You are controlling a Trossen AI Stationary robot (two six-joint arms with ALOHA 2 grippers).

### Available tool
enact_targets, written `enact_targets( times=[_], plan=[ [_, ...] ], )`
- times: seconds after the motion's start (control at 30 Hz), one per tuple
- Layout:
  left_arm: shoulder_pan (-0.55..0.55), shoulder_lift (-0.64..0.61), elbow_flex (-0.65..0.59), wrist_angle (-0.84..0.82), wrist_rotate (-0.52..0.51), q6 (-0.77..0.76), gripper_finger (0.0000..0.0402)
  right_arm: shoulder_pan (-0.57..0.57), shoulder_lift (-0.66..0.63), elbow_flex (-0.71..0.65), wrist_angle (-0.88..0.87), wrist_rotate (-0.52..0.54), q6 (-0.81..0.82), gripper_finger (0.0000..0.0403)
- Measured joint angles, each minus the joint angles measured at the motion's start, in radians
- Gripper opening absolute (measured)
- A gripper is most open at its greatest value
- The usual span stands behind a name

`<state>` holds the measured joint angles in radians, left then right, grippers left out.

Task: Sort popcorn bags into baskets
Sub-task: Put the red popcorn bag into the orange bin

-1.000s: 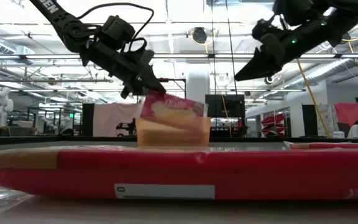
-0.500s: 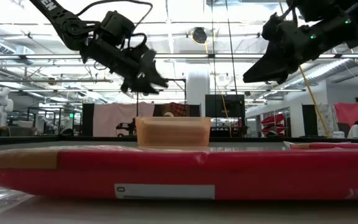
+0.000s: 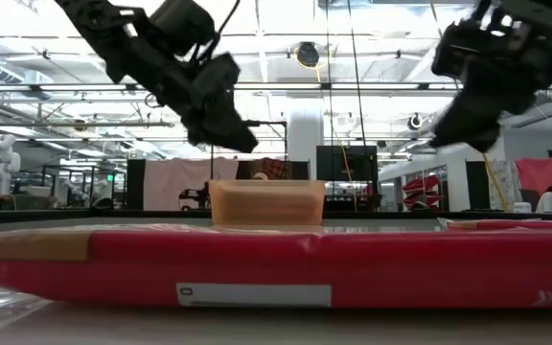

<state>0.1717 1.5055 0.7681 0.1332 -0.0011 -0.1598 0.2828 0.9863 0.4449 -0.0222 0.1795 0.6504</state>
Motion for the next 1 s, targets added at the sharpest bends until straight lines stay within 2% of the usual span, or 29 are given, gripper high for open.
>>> enact_targets(
  times=[0.13, 0.27, 0.43, 0.67, 0.83, 1.0],
  plan=[
    [-0.103, 0.0, 0.0, 0.07, -0.032, -0.007, 0.0139, 0.081, 0.07, 0.001, -0.006, -0.029, 0.113, 0.01],
    [-0.19, 0.0, 0.0, 0.124, -0.06, -0.037, 0.0139, 0.127, 0.168, 0.023, -0.009, -0.092, 0.14, 0.0123],
    [-0.285, 0.0, 0.0, 0.144, -0.138, -0.069, 0.0153, 0.072, 0.262, 0.075, -0.005, -0.205, 0.079, 0.0167],
    [-0.387, 0.0, 0.0, 0.153, -0.226, -0.117, 0.0172, -0.039, 0.382, 0.105, 0.021, -0.375, -0.124, 0.0217],
    [-0.441, 0.0, 0.0, 0.155, -0.288, -0.147, 0.0172, -0.108, 0.441, 0.107, 0.058, -0.42, -0.217, 0.0218],
    [-0.477, 0.0, 0.0, 0.155, -0.331, -0.185, 0.0159, -0.125, 0.487, 0.109, 0.066, -0.51, -0.294, 0.019]
  ],
)
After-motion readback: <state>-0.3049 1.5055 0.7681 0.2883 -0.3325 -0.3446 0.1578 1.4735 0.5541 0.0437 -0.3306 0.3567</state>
